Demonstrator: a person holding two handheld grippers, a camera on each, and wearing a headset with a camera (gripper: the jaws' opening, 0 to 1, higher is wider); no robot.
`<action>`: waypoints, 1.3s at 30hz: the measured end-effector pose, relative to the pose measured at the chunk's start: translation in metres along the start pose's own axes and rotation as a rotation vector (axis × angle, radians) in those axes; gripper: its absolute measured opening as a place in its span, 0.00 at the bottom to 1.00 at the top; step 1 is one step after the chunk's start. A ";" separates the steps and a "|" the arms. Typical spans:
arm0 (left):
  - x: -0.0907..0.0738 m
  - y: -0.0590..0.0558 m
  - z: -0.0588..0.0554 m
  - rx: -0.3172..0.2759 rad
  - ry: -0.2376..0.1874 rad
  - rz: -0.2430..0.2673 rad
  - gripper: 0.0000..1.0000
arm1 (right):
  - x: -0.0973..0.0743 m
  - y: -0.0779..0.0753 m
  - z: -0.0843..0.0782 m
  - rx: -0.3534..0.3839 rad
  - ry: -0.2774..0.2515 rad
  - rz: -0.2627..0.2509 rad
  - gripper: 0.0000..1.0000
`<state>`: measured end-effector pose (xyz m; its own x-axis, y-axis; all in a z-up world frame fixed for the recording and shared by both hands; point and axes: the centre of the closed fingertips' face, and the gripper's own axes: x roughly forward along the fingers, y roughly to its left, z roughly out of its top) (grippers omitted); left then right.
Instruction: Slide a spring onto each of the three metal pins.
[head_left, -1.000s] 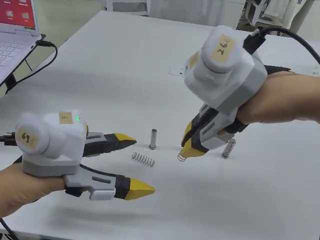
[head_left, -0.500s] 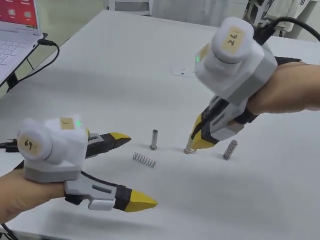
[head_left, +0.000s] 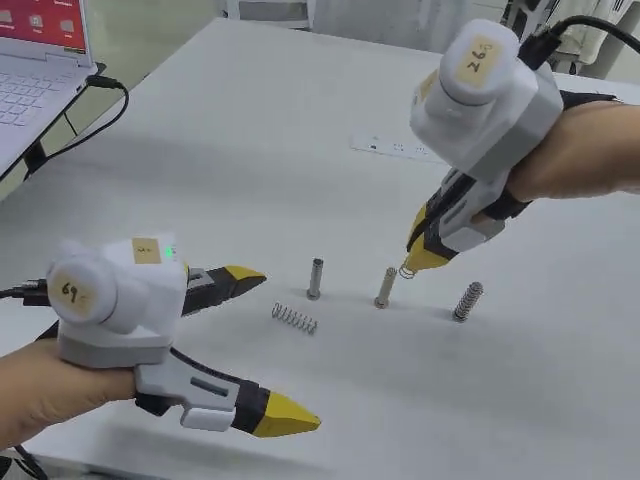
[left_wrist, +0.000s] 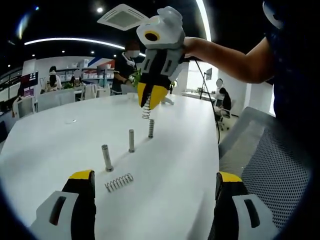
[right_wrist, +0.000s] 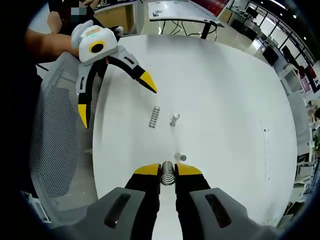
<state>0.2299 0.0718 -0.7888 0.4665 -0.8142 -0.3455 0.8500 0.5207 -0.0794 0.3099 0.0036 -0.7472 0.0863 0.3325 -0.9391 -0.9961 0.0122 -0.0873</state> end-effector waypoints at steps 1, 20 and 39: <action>0.000 0.000 0.000 -0.001 -0.001 0.001 0.98 | 0.001 -0.003 0.000 0.002 0.002 -0.003 0.08; -0.001 0.001 0.002 -0.011 -0.017 0.006 0.98 | 0.026 -0.026 0.002 0.047 0.031 0.028 0.08; -0.002 0.002 0.002 -0.015 -0.022 0.004 0.97 | 0.040 -0.029 -0.005 0.058 0.070 0.047 0.08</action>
<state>0.2309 0.0734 -0.7869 0.4757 -0.8173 -0.3251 0.8443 0.5279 -0.0919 0.3429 0.0124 -0.7839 0.0389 0.2675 -0.9628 -0.9983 0.0531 -0.0256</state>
